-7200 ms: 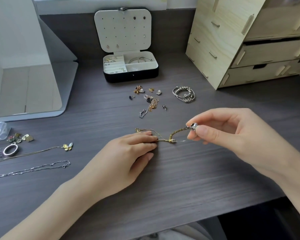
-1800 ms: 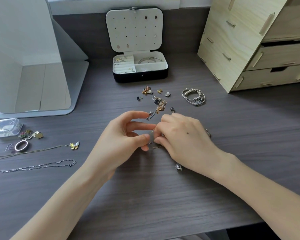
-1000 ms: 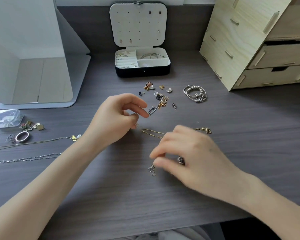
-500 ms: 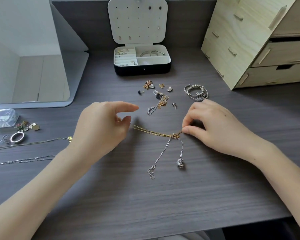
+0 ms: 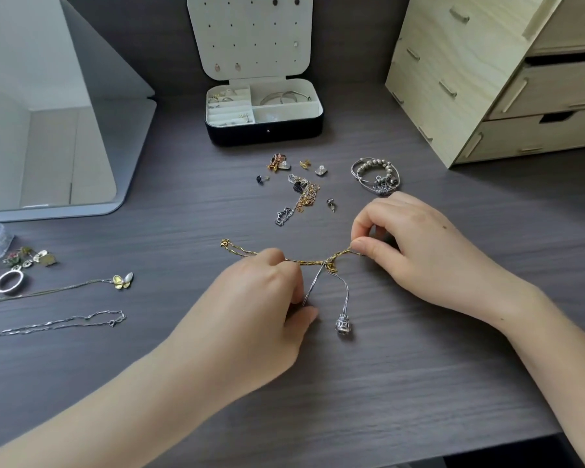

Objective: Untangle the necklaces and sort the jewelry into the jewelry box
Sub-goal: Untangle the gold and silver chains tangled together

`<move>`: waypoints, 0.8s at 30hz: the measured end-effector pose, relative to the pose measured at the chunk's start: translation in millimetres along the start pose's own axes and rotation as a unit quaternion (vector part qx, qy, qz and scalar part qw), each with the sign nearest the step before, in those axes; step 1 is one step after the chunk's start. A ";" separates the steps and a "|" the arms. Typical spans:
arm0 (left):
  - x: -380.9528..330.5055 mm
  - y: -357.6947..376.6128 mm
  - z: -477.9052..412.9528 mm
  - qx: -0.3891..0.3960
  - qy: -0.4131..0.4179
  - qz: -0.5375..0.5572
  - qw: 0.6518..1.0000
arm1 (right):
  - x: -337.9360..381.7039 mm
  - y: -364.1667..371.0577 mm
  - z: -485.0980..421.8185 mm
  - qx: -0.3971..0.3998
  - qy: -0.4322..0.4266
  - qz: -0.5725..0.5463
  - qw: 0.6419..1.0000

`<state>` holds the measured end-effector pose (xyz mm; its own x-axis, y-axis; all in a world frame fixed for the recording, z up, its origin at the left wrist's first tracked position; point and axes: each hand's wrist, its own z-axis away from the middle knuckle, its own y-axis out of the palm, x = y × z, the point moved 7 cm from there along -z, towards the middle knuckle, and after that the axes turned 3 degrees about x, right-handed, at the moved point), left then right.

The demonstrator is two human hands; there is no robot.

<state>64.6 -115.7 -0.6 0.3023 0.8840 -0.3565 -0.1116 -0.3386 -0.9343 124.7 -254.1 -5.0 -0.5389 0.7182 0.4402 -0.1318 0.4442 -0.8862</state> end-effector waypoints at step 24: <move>43.1 -16.0 -42.3 -0.002 -0.122 0.358 0.926 | -4.7 3.3 2.8 -0.004 -0.018 0.004 1.000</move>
<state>119.4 -85.8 -0.9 -0.0703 0.4780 -0.8755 -0.1979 -0.8669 -0.4574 124.4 -257.4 -10.4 -0.5693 0.7017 0.4283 -0.1214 0.4435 -0.8880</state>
